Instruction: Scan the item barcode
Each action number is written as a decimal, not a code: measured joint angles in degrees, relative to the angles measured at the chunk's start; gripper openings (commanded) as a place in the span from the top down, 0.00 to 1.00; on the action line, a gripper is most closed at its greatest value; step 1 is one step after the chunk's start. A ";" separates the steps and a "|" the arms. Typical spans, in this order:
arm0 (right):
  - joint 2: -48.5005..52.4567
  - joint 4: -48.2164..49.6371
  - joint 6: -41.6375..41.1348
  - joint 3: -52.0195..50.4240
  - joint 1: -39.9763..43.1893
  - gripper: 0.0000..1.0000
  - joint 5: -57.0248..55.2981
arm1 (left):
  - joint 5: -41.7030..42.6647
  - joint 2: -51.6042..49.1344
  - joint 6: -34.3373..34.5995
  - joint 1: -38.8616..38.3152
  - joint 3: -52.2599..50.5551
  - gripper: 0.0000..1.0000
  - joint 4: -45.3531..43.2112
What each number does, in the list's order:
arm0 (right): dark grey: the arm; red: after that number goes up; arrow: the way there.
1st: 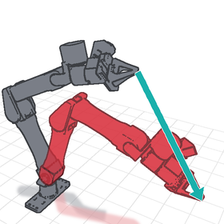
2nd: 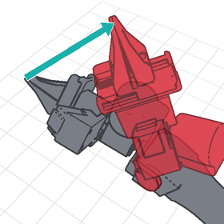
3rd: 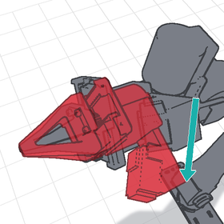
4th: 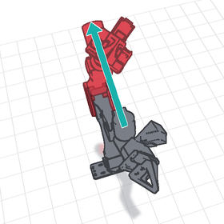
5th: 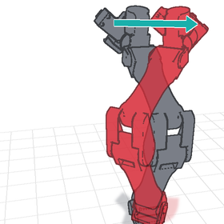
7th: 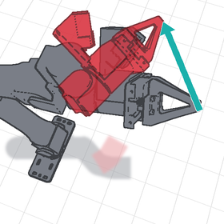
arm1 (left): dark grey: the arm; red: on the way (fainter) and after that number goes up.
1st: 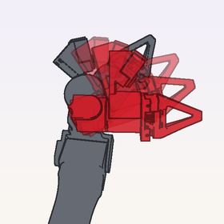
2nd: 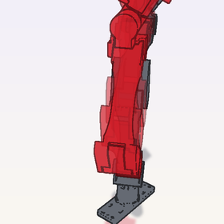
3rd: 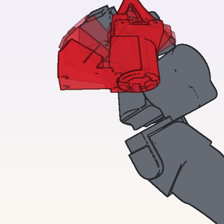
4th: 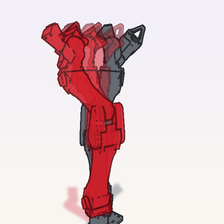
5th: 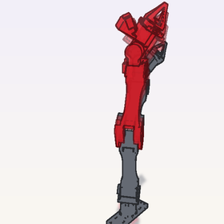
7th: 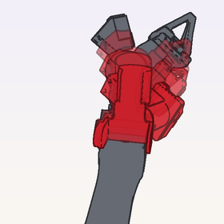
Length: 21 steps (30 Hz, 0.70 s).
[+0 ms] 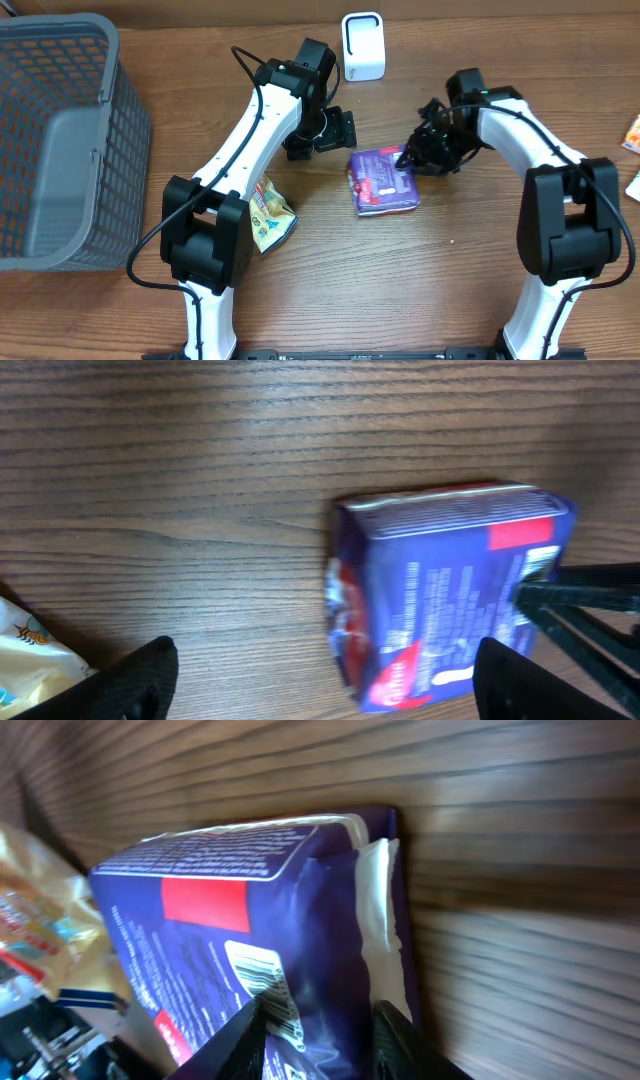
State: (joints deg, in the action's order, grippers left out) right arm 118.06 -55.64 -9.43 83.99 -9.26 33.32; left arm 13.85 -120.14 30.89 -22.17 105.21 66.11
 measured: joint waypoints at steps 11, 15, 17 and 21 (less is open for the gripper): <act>0.31 -11.98 -2.34 14.34 1.81 0.21 -4.13 | -0.22 0.00 0.09 -1.03 -0.04 0.32 0.33; 0.31 -14.27 -1.73 16.33 8.48 0.20 -7.63 | -0.35 0.00 1.20 -2.80 -3.82 0.52 -1.77; 0.31 -14.56 -1.66 16.33 10.84 0.19 -8.31 | 0.46 0.00 1.77 -3.32 -6.84 0.51 -5.01; 0.31 -14.88 -1.11 16.33 13.05 0.15 -8.90 | 3.80 -0.02 1.95 -3.37 -12.96 0.49 -10.32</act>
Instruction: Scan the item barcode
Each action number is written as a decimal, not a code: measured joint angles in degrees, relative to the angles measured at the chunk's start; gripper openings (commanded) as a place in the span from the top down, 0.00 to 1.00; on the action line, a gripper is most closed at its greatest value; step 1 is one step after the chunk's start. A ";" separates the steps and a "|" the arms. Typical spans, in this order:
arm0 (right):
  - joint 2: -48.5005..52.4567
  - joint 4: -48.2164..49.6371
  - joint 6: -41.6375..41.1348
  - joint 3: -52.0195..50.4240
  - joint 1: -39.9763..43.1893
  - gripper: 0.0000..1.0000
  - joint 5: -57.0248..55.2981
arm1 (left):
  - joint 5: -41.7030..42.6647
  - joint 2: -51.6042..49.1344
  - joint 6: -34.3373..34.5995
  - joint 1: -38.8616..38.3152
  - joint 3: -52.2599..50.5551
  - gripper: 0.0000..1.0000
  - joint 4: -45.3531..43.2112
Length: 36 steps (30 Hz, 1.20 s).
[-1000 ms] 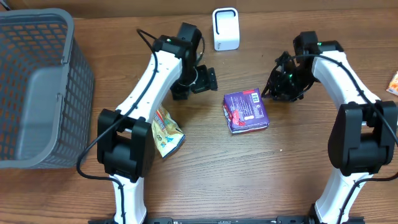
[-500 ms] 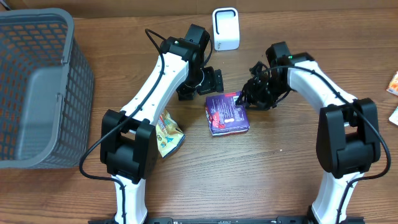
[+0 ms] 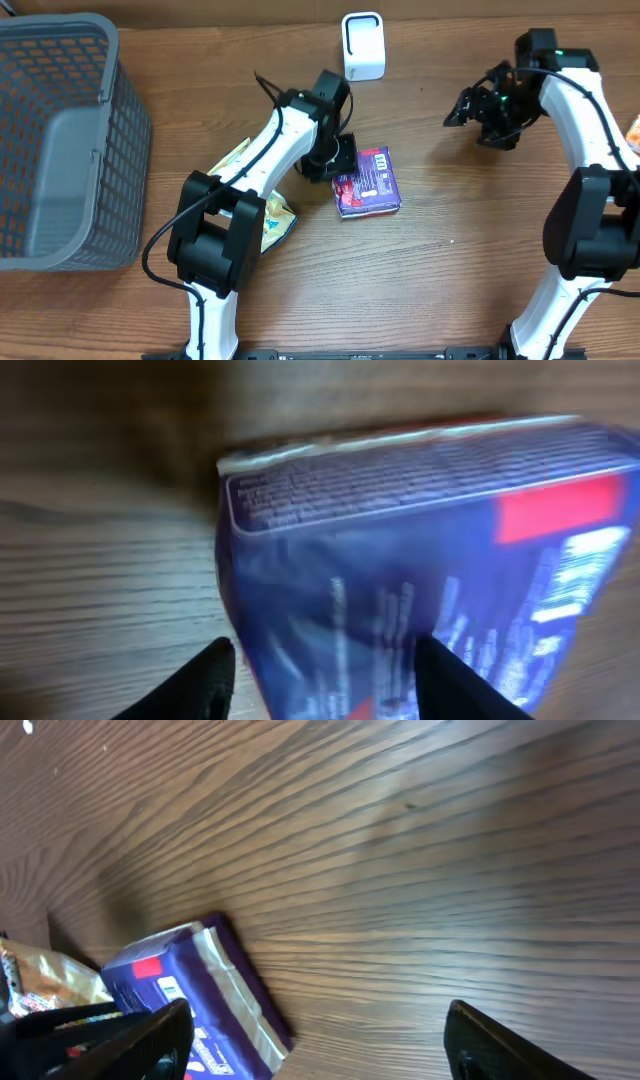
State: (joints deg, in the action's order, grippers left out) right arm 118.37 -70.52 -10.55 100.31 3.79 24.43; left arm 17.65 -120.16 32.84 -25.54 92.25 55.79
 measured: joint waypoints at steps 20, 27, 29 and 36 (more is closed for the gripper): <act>0.09 1.40 4.37 -7.21 -0.24 0.07 1.64 | 8.74 0.02 0.22 5.64 -3.82 0.85 -7.13; 0.22 13.62 4.37 -17.66 -4.55 0.12 12.31 | 8.74 0.02 1.38 8.66 -3.82 0.74 -6.69; 0.26 17.20 3.10 -19.39 -6.21 0.12 14.19 | 8.48 0.02 1.95 8.66 -3.82 0.73 -6.73; 0.26 22.56 -6.95 -21.31 -13.40 0.12 17.77 | 8.00 0.02 3.72 8.66 -3.82 0.66 -6.54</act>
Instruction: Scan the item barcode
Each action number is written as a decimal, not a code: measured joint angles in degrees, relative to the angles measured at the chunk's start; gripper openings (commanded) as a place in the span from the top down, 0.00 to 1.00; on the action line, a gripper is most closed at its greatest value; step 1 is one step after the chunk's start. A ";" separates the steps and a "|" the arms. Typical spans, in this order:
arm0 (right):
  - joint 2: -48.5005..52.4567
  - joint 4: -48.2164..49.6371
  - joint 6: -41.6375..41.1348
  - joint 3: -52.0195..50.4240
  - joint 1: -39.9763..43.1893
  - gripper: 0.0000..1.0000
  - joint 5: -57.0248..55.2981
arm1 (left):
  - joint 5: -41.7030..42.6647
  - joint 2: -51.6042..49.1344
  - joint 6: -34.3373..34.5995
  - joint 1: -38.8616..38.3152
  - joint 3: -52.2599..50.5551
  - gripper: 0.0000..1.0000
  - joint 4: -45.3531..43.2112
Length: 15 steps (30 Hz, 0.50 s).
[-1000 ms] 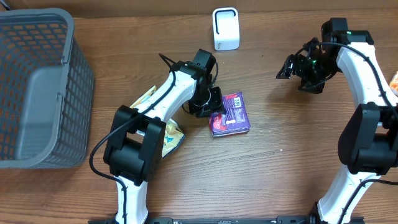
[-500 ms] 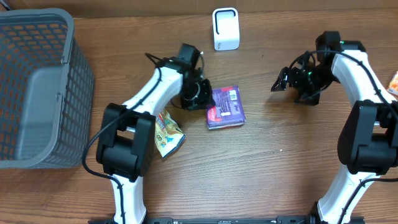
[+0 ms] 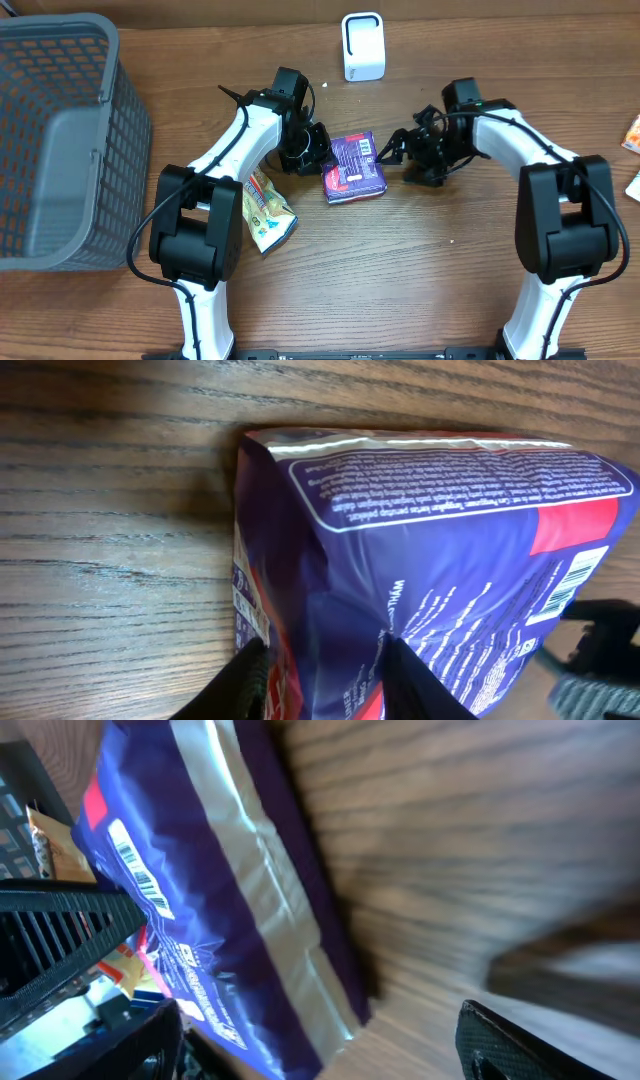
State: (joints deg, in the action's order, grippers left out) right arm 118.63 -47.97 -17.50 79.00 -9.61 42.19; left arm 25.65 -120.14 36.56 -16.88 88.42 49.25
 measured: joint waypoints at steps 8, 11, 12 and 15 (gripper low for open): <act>0.00 0.94 -3.34 -1.62 -3.69 0.12 0.33 | -0.63 0.00 0.85 0.00 0.00 0.60 0.04; 0.00 0.94 -3.50 -1.64 -3.78 0.12 -0.07 | -0.81 0.00 1.03 0.00 0.00 0.56 0.22; 0.00 0.96 -3.50 -1.68 -3.78 0.12 -0.42 | -0.85 0.00 1.03 0.00 0.00 0.55 0.22; 0.00 1.40 -3.52 -1.77 -3.78 0.12 -1.75 | -1.01 0.00 1.03 0.00 0.00 0.52 0.24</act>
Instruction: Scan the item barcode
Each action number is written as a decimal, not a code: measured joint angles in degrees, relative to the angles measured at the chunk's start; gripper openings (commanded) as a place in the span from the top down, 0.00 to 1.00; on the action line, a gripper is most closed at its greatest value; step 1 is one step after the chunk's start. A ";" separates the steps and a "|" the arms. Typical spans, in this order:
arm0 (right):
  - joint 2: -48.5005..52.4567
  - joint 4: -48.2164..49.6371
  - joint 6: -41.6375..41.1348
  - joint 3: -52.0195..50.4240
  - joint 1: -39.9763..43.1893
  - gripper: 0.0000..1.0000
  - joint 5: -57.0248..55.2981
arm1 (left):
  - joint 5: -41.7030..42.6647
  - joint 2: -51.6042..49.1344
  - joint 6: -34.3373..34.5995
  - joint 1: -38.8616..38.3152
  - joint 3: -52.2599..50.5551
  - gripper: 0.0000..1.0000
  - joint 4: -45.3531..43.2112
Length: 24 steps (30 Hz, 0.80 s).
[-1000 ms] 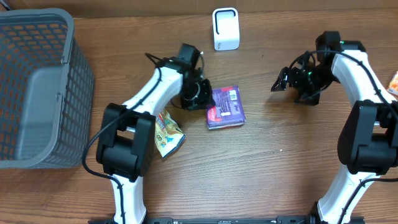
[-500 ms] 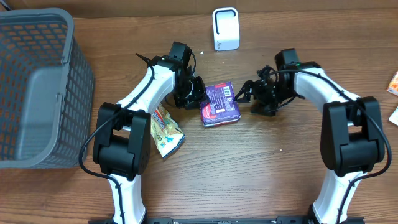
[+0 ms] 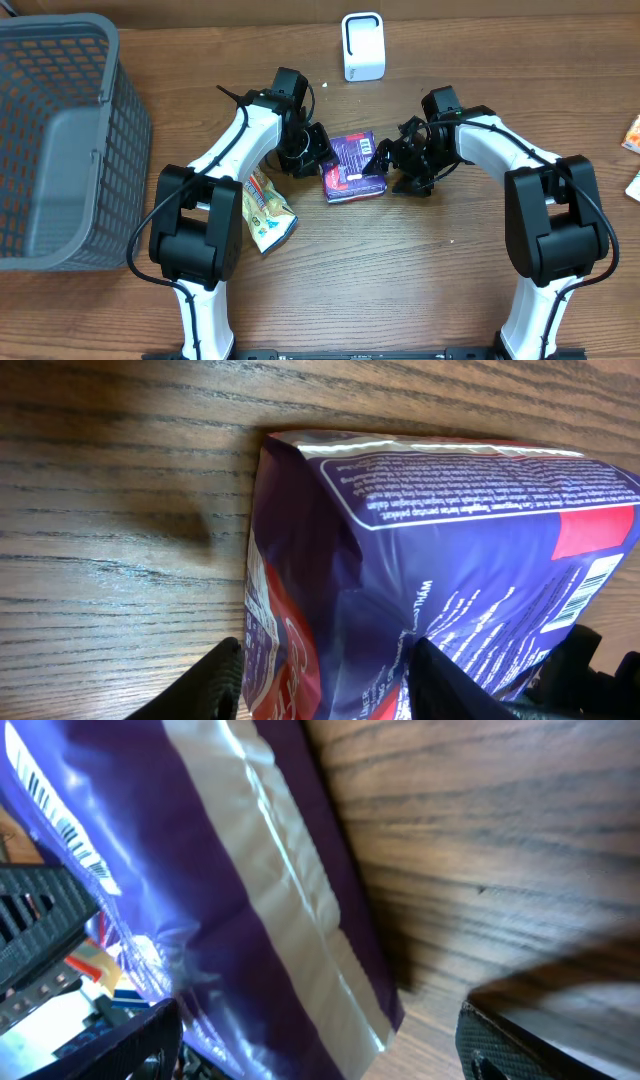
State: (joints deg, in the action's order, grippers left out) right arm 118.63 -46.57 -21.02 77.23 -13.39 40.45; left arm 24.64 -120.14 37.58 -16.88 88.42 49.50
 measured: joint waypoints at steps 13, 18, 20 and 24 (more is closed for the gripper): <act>0.00 8.87 0.24 -0.04 3.10 0.13 0.07 | -0.90 0.00 0.00 0.00 0.00 0.47 1.09; 0.00 8.98 0.37 -0.04 0.48 0.13 0.28 | -1.95 0.00 0.72 0.00 0.00 0.12 1.62; 0.00 9.18 0.02 -0.04 -1.42 0.12 -0.28 | -2.58 0.00 1.03 0.00 0.00 0.06 1.77; 0.00 11.32 -0.61 -0.07 -1.22 0.18 -1.31 | -2.43 0.00 1.25 0.07 0.00 0.06 1.75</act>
State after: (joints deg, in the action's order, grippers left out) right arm 118.63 -35.24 -21.63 77.17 -14.61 39.13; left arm 22.22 -120.14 38.83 -16.82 88.42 51.24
